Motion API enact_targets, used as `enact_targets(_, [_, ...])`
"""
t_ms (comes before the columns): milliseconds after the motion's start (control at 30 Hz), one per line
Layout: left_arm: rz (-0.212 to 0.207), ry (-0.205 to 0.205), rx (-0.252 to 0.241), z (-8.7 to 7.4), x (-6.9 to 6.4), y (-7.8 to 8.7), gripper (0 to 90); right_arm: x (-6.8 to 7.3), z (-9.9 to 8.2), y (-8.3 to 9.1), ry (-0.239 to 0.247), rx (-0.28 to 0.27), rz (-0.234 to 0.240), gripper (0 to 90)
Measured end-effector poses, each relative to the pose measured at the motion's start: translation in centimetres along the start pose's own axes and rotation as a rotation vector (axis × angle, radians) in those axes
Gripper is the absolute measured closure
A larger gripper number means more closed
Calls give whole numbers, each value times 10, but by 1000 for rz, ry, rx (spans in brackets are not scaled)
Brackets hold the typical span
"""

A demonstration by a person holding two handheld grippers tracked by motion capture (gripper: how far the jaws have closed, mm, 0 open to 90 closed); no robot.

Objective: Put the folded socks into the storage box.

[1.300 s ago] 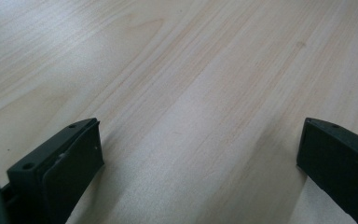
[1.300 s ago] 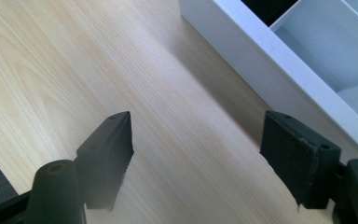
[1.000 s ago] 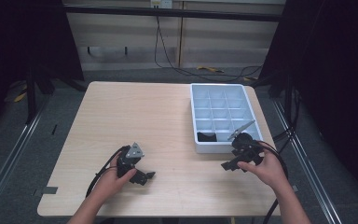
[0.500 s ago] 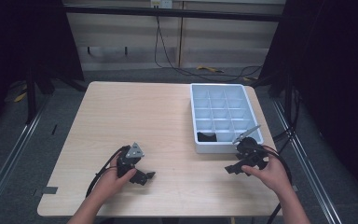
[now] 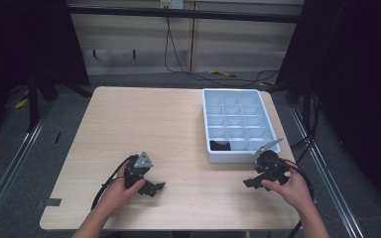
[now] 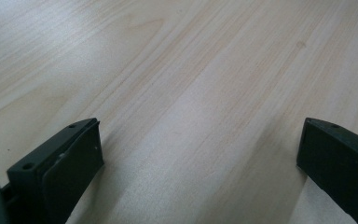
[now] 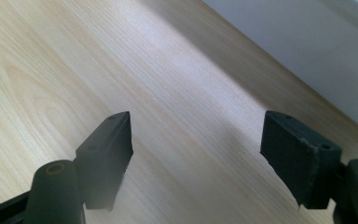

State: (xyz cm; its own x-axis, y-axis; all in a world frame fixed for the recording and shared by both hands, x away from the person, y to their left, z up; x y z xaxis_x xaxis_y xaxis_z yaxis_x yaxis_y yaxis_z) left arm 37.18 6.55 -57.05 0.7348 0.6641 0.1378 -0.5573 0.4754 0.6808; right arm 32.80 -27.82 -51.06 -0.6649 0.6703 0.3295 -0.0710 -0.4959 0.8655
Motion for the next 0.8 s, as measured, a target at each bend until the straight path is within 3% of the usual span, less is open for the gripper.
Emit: enact_targets(800, [0,1,0,0,0,0,0,-11,-22,-5,-20,-28,-10,245])
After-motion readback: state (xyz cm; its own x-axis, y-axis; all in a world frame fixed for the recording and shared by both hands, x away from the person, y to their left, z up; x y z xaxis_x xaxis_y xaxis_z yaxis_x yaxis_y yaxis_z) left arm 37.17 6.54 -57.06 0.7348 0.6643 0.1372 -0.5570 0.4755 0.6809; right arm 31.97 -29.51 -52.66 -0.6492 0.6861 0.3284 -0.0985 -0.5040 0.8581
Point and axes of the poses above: each handheld gripper's, and its own axes: y roughly backward along the jaws, z roughly out of its top, x roughly to its left, the point moved 8 cm from there along -y, roughly forward along the jaws, and after that the axes turned 15 degrees about z, right-handed, at the moved point
